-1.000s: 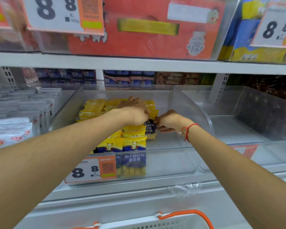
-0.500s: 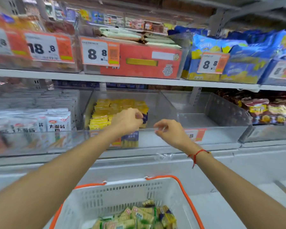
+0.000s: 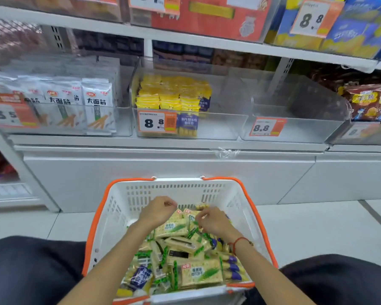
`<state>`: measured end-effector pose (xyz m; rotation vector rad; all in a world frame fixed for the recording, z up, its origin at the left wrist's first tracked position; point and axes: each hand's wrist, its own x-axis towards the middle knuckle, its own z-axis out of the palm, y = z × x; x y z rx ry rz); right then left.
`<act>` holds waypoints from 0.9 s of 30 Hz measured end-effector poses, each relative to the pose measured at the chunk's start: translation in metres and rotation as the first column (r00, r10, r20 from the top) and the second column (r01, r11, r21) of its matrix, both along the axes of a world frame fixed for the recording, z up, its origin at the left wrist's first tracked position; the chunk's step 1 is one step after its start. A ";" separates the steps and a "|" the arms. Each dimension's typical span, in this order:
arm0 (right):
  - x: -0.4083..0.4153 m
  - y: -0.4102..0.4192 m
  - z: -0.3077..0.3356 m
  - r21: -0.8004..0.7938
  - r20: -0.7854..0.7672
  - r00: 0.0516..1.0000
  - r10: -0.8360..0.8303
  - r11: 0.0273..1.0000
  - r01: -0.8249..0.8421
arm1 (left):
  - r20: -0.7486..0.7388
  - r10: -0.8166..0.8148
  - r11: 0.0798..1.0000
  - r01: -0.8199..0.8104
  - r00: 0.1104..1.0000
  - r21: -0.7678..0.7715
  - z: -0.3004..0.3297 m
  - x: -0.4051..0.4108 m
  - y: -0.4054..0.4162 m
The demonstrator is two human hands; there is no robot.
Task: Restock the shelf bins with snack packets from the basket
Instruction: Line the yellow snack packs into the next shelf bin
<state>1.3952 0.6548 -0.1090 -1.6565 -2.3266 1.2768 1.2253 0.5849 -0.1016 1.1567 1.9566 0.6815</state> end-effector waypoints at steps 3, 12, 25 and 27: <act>-0.007 -0.021 -0.035 -0.043 0.128 0.981 0.147 0.989 -0.143 | 0.033 0.035 0.991 -0.031 0.999 -0.130 -0.041 -0.012 -0.023; -0.059 -0.057 -0.080 -0.046 0.126 0.840 0.528 0.849 -0.527 | -0.202 -0.095 0.865 -0.020 0.975 -0.502 -0.109 -0.051 -0.078; -0.128 -0.065 -0.169 -0.008 0.721 0.157 0.675 0.235 -0.972 | -0.243 -0.609 0.540 0.169 0.755 -0.825 -0.184 -0.036 -0.090; -0.141 -0.066 -0.175 -0.079 0.728 0.132 0.673 0.274 -0.959 | -0.233 -0.656 0.500 0.181 0.718 -0.847 -0.185 -0.034 -0.086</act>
